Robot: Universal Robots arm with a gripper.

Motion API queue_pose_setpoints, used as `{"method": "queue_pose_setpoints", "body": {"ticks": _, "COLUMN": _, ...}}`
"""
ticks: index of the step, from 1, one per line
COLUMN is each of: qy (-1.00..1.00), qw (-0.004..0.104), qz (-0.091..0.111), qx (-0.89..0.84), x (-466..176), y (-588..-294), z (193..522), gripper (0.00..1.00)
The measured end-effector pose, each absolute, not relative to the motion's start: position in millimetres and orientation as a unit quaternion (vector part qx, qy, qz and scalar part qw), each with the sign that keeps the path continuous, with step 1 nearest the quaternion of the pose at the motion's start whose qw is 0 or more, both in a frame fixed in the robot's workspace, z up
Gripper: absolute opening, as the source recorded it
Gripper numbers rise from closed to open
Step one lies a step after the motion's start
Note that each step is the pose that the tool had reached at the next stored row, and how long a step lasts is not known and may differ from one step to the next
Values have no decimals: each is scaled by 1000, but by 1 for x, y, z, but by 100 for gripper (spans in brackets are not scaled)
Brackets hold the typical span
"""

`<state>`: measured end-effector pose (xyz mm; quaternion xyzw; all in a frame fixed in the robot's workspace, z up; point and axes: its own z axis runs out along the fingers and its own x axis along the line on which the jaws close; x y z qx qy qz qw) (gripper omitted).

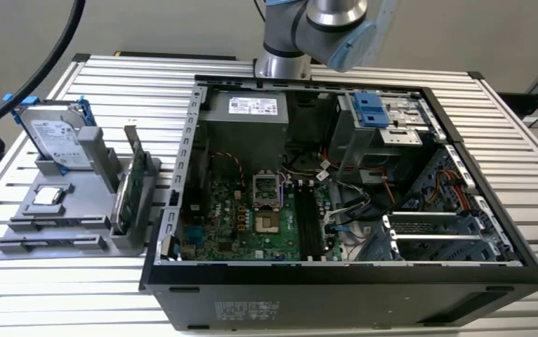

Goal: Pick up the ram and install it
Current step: 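Pick up the ram and move it above insertion slot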

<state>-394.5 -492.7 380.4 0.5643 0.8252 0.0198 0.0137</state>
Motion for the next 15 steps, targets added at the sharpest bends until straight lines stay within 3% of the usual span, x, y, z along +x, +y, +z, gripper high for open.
{"method": "queue_pose_setpoints", "body": {"ticks": 15, "qy": 789, "qw": 15, "qz": 19, "qx": 614, "x": -395, "y": -492, "z": 379, "gripper": 0}}
